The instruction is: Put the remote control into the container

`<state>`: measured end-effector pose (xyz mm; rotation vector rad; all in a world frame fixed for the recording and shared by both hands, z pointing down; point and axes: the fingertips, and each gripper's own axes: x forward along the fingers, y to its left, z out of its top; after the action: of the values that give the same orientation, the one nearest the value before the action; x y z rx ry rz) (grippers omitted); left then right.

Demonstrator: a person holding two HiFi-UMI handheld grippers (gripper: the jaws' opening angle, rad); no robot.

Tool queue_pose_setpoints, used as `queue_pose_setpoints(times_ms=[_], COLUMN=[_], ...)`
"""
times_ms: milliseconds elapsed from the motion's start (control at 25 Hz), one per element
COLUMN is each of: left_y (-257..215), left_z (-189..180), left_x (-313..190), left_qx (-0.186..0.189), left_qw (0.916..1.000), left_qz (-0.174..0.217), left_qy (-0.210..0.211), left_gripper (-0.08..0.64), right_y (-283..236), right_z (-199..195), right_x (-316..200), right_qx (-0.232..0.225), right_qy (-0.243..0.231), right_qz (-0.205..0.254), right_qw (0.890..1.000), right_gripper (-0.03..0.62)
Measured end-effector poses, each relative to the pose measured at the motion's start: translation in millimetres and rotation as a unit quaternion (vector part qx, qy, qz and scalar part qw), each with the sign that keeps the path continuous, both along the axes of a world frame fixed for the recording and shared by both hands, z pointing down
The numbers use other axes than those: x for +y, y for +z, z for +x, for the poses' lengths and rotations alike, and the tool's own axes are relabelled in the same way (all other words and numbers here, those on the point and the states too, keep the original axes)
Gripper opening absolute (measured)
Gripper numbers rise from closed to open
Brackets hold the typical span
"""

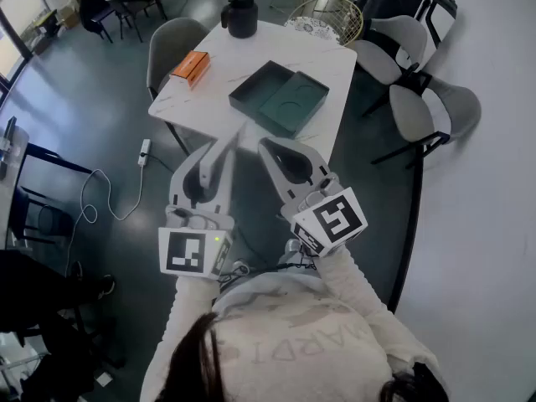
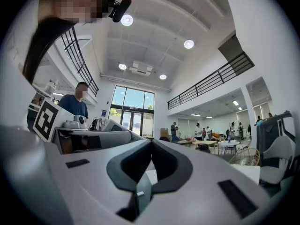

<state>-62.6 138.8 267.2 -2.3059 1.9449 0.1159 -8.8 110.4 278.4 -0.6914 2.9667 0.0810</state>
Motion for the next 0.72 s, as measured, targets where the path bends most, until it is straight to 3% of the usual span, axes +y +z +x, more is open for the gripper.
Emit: queue_pose_setpoints(times_ms=[720], left_y=[3.7], left_z=[-4.3], left_x=[-3.5], left_qx=[-0.002], left_qw=[1.0], left_qz=[-0.001], left_qy=[-0.003], left_gripper=[0.086], right_y=[4.0], right_z=[-3.8], right_x=[-2.4], right_qx=[-0.004], right_qy=[-0.005], right_qz=[-0.008], right_qw=[1.0], right_gripper=[0.017])
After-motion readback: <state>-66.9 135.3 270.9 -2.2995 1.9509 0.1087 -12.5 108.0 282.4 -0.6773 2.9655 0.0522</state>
